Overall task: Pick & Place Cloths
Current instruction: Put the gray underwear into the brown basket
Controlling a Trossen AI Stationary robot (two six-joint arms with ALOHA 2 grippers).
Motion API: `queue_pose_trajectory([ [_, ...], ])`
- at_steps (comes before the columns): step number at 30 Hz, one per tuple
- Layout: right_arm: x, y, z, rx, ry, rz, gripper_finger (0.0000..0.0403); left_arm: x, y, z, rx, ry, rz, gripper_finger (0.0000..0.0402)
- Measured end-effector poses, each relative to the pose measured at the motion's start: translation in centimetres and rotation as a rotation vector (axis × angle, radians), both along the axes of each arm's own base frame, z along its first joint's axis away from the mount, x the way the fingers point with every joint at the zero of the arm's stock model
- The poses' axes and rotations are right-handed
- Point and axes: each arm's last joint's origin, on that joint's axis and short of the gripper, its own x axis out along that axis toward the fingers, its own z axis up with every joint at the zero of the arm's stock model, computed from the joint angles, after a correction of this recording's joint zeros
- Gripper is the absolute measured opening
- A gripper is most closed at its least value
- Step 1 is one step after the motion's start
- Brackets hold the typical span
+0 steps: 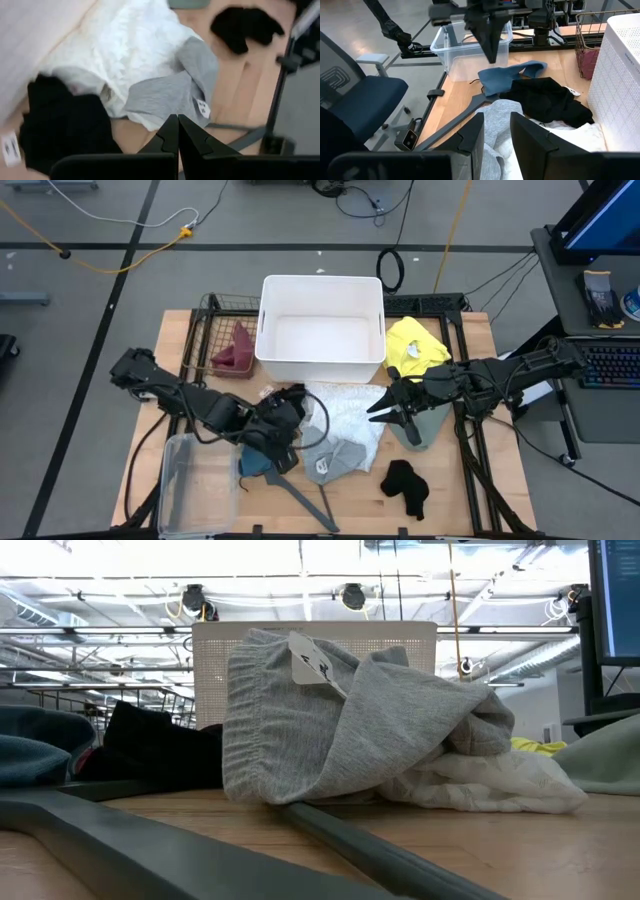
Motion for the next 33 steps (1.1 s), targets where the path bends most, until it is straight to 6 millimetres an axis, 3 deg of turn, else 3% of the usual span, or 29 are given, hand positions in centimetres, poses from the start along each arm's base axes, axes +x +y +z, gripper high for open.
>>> queue_pose_trajectory([
  [6, 0.0, 0.0, 0.0, 0.001, 0.0, 0.002, 0.0086, 0.5, -0.5, -0.4, 0.039, 0.027, -0.162, 0.0],
  [13, 0.2, 0.2, -0.2, -0.019, 0.002, 0.075, 0.0086, 0.1, -0.5, 0.0, -0.003, 0.019, -0.119, 0.0],
  [17, 0.7, 1.1, -0.9, -0.082, 0.015, 0.168, 0.0086, -0.7, -0.8, 0.4, 0.025, 0.009, -0.112, 0.0],
  [22, 1.7, 2.1, -2.1, -0.187, 0.041, 0.163, 0.0089, -1.6, -0.8, 1.6, 0.085, -0.061, -0.079, 0.0006],
  [33, 3.3, 3.3, -3.5, -0.329, 0.03, 0.143, 0.0167, -3.9, -0.4, 4.2, 0.112, -0.176, -0.031, 0.0011],
])
